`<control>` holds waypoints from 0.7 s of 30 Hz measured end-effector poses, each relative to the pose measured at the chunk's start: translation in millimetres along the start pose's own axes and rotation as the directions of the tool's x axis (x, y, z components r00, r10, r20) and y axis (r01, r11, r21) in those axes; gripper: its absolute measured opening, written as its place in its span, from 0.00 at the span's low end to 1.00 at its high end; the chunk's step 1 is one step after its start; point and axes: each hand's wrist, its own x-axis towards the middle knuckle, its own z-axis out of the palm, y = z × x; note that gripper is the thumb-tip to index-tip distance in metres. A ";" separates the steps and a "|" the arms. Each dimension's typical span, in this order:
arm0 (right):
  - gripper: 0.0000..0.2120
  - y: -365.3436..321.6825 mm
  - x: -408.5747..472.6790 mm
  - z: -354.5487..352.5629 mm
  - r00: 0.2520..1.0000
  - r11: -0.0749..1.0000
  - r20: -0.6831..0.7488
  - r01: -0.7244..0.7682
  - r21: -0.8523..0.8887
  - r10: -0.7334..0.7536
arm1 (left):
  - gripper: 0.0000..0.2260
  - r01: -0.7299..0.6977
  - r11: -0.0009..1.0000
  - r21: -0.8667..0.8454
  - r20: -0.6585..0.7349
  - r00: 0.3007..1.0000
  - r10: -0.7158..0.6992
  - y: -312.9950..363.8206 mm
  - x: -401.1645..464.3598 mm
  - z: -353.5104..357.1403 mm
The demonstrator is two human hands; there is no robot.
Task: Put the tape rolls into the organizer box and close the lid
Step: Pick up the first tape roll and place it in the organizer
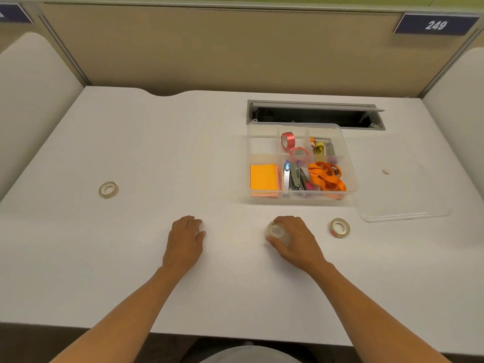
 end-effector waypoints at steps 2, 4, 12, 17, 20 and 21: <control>0.16 -2.3 6.6 -4.9 0.999 0.998 -0.040 0.011 0.064 -0.008 | 0.15 -0.018 0.994 -0.108 -0.046 0.999 0.013 8.7 7.4 -3.1; 0.13 -5.1 14.5 -11.1 0.996 0.995 -0.083 0.035 0.098 -0.027 | 0.13 -0.039 0.979 -0.201 -0.099 0.995 0.019 21.5 18.8 -8.5; 0.20 -6.4 46.8 -36.5 0.969 0.974 -0.246 0.066 0.217 -0.011 | 0.08 -0.170 0.907 -0.385 -0.166 0.980 0.113 94.9 88.9 -39.7; 0.20 -1.6 69.0 -48.0 0.956 0.981 -0.294 0.046 0.189 0.011 | 0.10 -0.255 0.915 -0.313 -0.101 0.967 0.235 146.4 147.4 -47.6; 0.21 2.1 78.2 -51.6 0.958 0.983 -0.285 0.023 0.180 0.030 | 0.12 -0.248 0.944 -0.216 -0.003 0.967 0.253 173.7 189.0 -41.0; 0.21 3.4 80.3 -52.2 0.961 0.984 -0.276 0.020 0.180 0.031 | 0.13 -0.256 0.949 -0.182 0.026 0.964 0.265 181.5 201.4 -37.0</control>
